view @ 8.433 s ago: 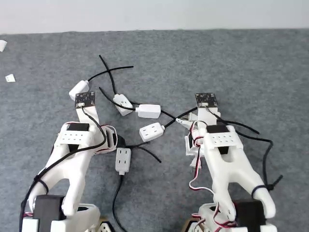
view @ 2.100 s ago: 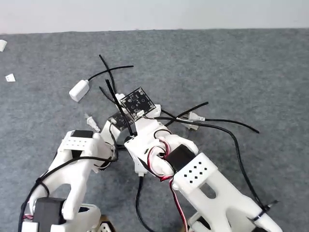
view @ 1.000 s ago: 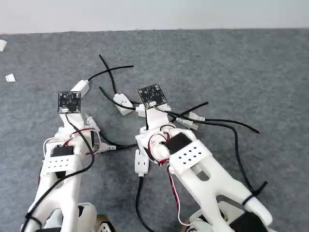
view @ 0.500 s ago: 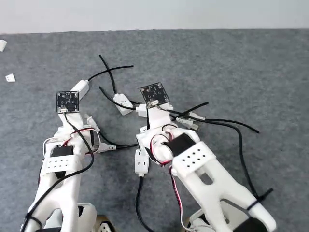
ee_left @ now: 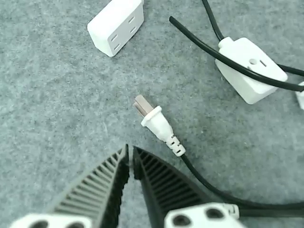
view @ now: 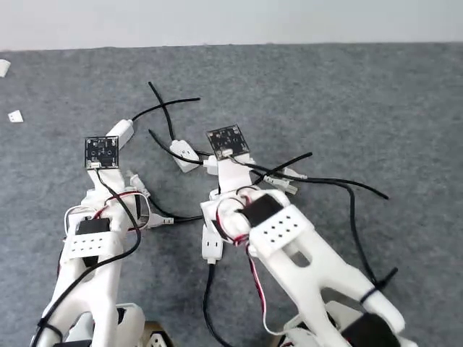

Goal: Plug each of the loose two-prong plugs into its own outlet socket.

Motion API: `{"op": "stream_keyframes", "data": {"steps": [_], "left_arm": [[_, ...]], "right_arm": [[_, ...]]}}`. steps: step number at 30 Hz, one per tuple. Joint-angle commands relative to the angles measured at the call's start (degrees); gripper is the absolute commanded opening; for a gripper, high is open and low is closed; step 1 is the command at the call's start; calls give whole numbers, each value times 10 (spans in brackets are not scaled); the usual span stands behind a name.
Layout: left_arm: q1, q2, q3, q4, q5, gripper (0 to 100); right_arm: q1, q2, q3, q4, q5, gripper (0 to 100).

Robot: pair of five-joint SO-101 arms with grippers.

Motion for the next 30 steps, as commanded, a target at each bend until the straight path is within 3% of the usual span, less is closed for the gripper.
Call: {"op": "stream_keyframes", "data": {"steps": [1, 12, 22, 30], "left_arm": [[-4, -12, -7, -16, 4, 12], [-4, -14, -7, -16, 4, 12], [-8, -12, -7, -16, 4, 12], [-18, -13, -7, -17, 4, 12]], "right_arm": [[0, 21, -47, 14, -9, 8], [-2, 55, -55, 4, -21, 8], [-44, 56, 24, -41, 81, 8], [-48, 122, 2, -40, 82, 23]]}}
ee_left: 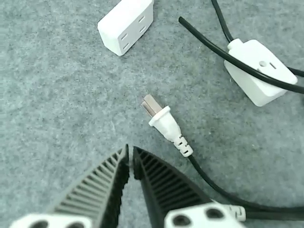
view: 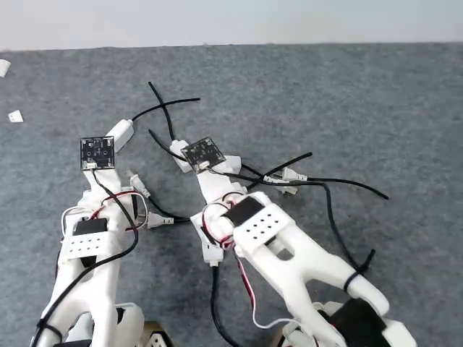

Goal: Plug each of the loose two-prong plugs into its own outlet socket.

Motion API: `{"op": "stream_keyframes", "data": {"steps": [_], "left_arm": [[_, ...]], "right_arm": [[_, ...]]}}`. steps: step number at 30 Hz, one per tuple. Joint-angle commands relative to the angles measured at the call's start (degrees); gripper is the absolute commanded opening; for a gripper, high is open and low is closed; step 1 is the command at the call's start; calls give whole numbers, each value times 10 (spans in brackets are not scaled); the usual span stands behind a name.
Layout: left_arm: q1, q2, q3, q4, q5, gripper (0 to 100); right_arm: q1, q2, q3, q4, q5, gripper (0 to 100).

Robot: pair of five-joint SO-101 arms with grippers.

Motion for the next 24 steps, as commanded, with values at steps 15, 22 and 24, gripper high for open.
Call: {"op": "stream_keyframes", "data": {"steps": [15, 22, 24], "left_arm": [[-4, -14, -7, -21, 4, 13], [-4, -11, -6, -32, 4, 13], [-4, -11, -6, -32, 4, 13]], "right_arm": [[-73, 122, -84, 59, -50, 247], [-58, 123, -86, 48, -47, 94], [-32, 119, -93, 48, -47, 29]]}}
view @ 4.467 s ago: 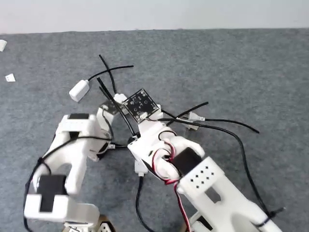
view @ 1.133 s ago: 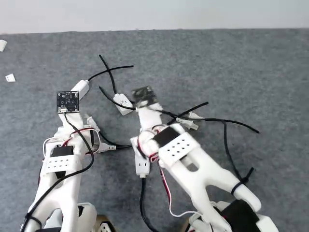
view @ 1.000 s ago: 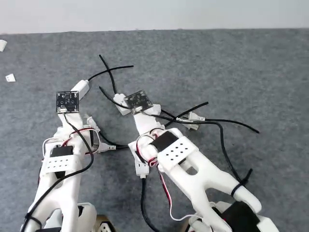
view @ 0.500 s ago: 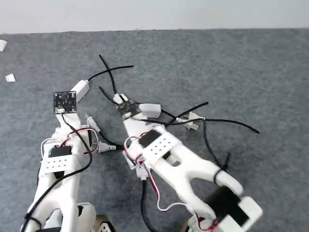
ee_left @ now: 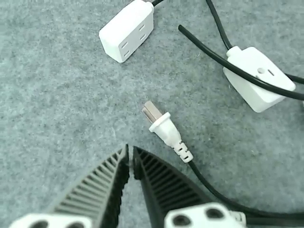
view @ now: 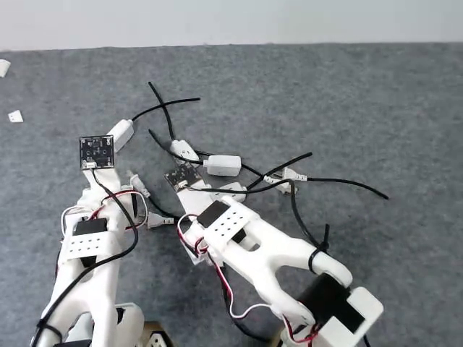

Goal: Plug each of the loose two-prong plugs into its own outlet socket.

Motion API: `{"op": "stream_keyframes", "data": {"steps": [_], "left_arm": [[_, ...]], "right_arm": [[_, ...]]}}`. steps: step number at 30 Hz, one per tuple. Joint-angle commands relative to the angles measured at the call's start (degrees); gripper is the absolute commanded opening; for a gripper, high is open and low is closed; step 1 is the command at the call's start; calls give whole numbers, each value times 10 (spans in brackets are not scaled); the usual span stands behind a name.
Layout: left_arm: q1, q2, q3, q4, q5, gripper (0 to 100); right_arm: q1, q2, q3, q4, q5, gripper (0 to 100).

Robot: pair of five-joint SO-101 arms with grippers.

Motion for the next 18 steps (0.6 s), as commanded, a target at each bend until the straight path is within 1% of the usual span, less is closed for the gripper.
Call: {"op": "stream_keyframes", "data": {"steps": [1, 4, 8, 11, 15, 18], "left_arm": [[-4, -11, -6, -17, 4, 13], [-4, -11, -6, -17, 4, 13], [-2, -11, -5, -15, 5, 13], [1, -11, -4, -14, 6, 13], [17, -11, -3, -6, 6, 13], [17, -11, -5, -3, 6, 13]], "right_arm": [[47, -7, -43, -4, -2, 4], [91, -8, -86, 51, 27, 10], [168, -29, -164, 164, 33, 8], [237, -70, -179, 217, 74, 8], [344, -139, -171, 250, 108, 8], [457, -182, -138, 249, 133, 8]]}}
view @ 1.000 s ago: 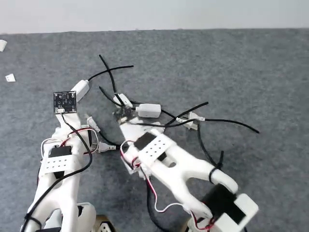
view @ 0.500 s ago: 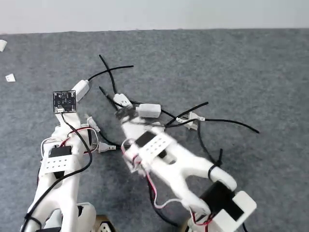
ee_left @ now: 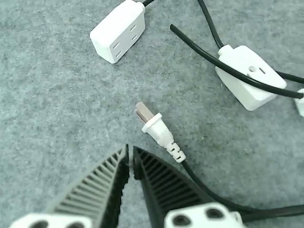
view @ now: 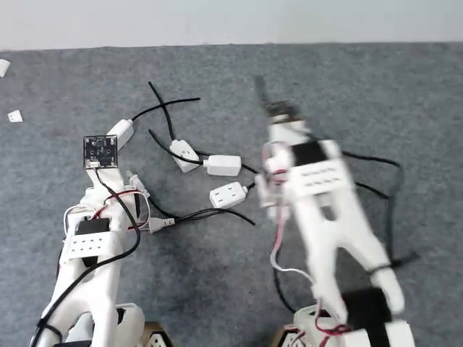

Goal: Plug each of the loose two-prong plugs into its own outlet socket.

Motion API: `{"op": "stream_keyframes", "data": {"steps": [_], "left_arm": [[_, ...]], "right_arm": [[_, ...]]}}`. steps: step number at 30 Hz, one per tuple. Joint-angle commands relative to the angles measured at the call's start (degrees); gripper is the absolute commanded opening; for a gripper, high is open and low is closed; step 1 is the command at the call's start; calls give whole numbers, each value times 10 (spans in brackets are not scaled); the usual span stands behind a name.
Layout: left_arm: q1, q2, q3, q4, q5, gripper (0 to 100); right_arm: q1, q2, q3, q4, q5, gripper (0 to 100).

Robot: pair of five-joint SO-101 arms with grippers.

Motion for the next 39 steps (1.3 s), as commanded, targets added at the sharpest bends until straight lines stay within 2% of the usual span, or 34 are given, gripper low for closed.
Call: {"op": "stream_keyframes", "data": {"steps": [1, 4, 8, 14, 20, 26, 28, 33, 35, 39], "left_arm": [[4, -11, -4, -3, 4, 13], [5, -10, -2, -1, 4, 33], [5, -10, -6, 25, 4, 100], [5, -10, -4, 24, 4, 96], [5, -10, -3, 25, 4, 97], [4, -10, -2, 25, 4, 97], [4, -10, -2, 25, 4, 97], [6, -10, -2, 25, 4, 98], [6, -10, -2, 25, 4, 98], [22, -9, 4, 31, 4, 99]], "right_arm": [[148, -71, 18, 0, 47, 8], [305, -90, 72, -44, 97, 8], [492, -80, 141, -160, 142, 12], [644, -22, 167, -272, 222, 12], [715, 73, 133, -323, 235, 13], [805, 185, 23, -340, 235, 17], [825, 221, -18, -326, 236, 61], [843, 291, -137, -208, 245, 270], [838, 305, -193, -142, 257, 241], [820, 305, -324, 23, 251, 58]]}}
